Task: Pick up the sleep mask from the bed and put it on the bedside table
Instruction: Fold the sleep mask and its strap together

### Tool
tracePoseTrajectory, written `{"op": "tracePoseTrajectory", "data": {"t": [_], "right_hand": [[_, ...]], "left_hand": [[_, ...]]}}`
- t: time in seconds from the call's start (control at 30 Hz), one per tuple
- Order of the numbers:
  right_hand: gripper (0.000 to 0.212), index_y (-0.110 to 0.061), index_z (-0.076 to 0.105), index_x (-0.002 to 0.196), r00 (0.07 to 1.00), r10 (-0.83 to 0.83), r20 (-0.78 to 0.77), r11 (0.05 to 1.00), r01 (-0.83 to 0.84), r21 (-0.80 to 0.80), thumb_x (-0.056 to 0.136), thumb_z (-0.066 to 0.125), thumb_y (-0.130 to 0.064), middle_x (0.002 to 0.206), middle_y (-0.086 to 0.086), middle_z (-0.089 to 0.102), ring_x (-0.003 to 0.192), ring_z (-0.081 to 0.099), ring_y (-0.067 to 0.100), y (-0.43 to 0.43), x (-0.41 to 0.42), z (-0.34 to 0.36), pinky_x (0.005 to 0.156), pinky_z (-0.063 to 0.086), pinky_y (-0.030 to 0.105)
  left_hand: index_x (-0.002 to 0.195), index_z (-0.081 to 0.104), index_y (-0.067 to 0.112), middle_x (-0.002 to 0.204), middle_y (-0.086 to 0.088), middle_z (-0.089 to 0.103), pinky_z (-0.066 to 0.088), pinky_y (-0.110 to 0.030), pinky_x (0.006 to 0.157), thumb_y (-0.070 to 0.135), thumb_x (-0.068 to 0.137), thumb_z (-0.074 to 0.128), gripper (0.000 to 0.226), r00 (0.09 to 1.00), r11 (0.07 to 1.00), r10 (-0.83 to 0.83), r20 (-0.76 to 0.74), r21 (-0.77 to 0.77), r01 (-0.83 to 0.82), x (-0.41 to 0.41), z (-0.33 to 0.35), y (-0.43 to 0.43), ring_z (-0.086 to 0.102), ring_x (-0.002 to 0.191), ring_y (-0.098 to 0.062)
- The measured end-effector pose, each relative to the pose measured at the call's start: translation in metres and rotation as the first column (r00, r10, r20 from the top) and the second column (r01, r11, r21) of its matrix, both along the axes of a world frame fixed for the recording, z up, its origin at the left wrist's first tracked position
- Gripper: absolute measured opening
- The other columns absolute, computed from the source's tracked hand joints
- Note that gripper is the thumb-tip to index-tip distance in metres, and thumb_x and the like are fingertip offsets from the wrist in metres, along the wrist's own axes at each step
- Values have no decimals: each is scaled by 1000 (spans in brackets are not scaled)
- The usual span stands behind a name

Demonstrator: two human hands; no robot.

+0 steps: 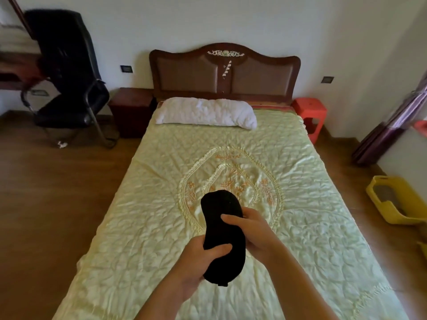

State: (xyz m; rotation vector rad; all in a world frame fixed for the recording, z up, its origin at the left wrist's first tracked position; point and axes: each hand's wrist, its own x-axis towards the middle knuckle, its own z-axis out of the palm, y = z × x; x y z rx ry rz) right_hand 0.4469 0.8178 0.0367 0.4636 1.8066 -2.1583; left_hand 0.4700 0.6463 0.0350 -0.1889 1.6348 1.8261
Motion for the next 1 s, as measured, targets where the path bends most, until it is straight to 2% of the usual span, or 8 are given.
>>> {"op": "tracePoseTrajectory", "data": {"t": [0.17,0.33,0.5,0.6,0.67,0.8,0.87,1.0], "right_hand": [[22,-7,77,109,996,5,-87,988,9,155,87,76,-3,105,17,80,96,78,31,-6,-1,10,90,61,55],[36,-38,80,91,942,23,-336,968,63,242,87,75,-2,94,-4,82,89,78,15,-11,1,20,73,64,29],[43,-32,81,90,846,161,-508,942,21,334,82,72,9,91,-6,81,89,76,12,-10,10,22,75,58,20],[58,-32,82,89,813,218,-540,928,-2,371,77,65,22,101,-11,80,105,72,12,-9,17,15,88,56,22],[65,-35,81,87,797,231,-558,924,0,382,75,64,26,106,-12,78,114,68,12,-9,23,9,95,54,22],[68,-37,82,89,810,234,-538,911,10,413,78,63,27,115,-15,76,129,57,6,-9,32,-2,105,46,22],[67,-35,82,90,816,230,-531,910,13,414,79,60,27,117,-14,76,134,53,6,-9,36,-6,108,42,27],[75,-38,82,89,816,248,-523,902,3,433,74,51,29,124,-19,72,138,48,8,-8,41,-9,112,39,39]], "left_hand": [[108,73,12,100,-9,79,58,-32,62,26,80,79,32,995,999,40,87,3,-40,11,8,-2,75,92,-27],[106,75,9,99,-12,79,57,-29,58,27,80,79,31,993,995,96,73,28,-98,8,15,6,76,87,-27],[100,75,3,97,-21,77,58,-33,57,15,85,73,20,981,981,173,92,71,-180,7,16,6,75,81,-30],[105,73,5,105,-25,74,60,-37,65,11,87,70,19,972,970,207,114,106,-219,5,16,4,72,85,-32],[109,73,12,104,-19,76,61,-37,68,16,83,75,26,967,962,217,135,141,-235,5,16,2,73,88,-29],[95,80,14,99,-14,78,62,-33,66,24,67,79,29,965,948,164,204,238,-212,6,17,-5,75,86,-26],[94,81,12,101,-16,78,62,-33,65,24,79,71,22,955,921,132,266,324,-217,5,14,-11,75,88,-27],[112,73,1,113,-24,72,61,-39,68,38,85,54,49,932,871,74,355,432,-234,4,8,-23,72,92,-35]]}}
